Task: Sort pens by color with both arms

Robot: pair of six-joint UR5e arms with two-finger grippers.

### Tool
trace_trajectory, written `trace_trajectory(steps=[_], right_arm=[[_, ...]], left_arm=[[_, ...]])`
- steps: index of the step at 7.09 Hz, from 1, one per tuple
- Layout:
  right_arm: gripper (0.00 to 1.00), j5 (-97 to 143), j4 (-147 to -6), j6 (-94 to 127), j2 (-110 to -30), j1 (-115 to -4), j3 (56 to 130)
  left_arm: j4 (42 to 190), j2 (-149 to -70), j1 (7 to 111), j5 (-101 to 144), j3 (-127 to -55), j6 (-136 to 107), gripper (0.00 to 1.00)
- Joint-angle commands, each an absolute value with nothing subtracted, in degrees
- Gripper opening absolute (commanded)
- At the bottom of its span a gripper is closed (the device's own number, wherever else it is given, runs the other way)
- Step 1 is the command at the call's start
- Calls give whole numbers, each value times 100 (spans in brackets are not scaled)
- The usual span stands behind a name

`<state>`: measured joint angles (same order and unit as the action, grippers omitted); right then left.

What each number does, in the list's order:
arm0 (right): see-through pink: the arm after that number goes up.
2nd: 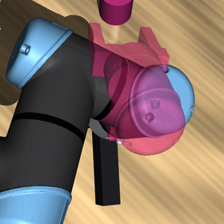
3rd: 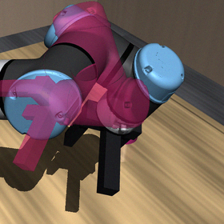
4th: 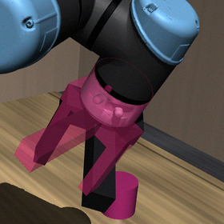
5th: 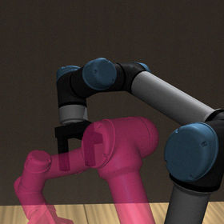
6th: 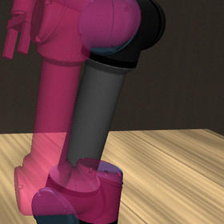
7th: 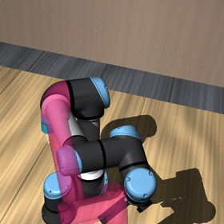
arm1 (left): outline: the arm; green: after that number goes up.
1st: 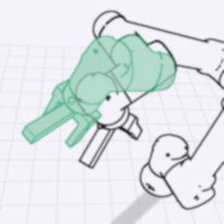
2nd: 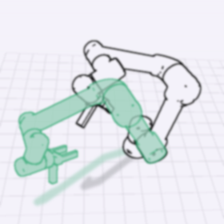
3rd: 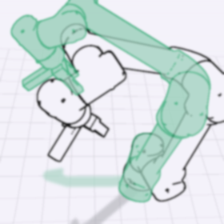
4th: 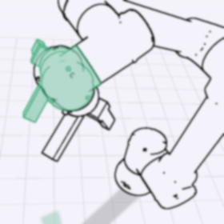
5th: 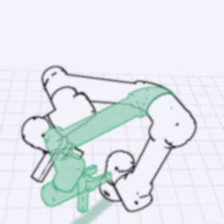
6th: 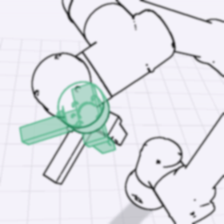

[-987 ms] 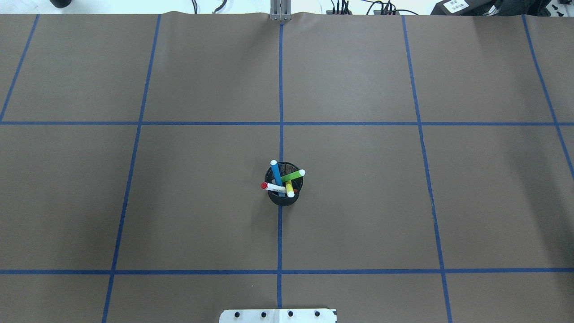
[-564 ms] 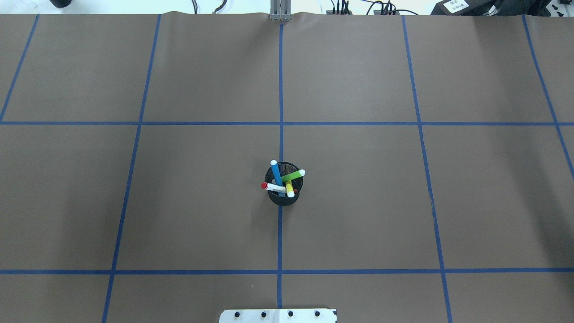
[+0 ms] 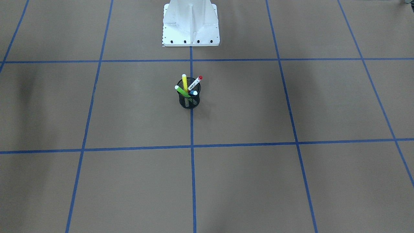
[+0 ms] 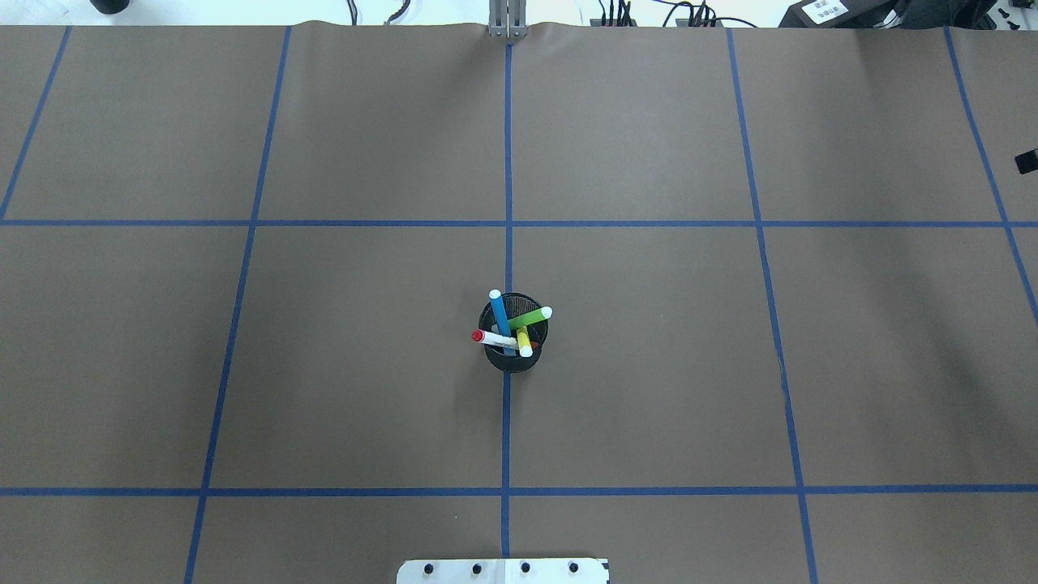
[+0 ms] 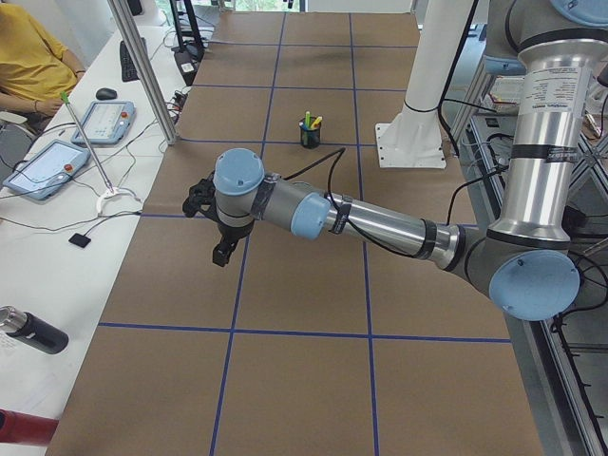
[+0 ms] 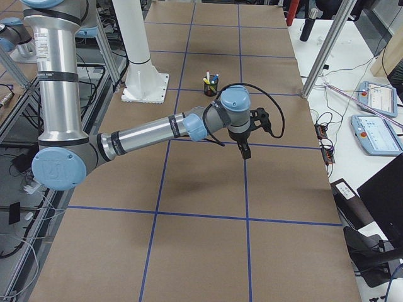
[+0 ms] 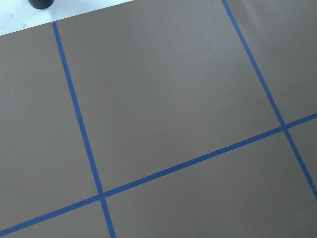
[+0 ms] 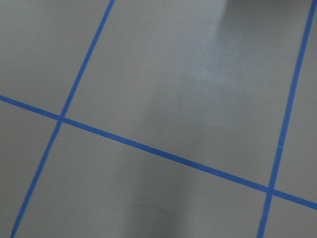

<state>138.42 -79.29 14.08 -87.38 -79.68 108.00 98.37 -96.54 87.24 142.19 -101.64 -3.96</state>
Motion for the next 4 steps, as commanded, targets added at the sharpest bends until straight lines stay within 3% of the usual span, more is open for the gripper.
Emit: trace_trajectory(steps=[1,4], right_arm=[[99,13825,-7928,2842,-8272,-7377,11126],[98,13746,-7936,4547,-7509,-6700,11224]], left_arm=[[9853,-9948,8369,14186,-10318,-1499,100],[9844,-10264,7824,14150,-10318,-2167,100]])
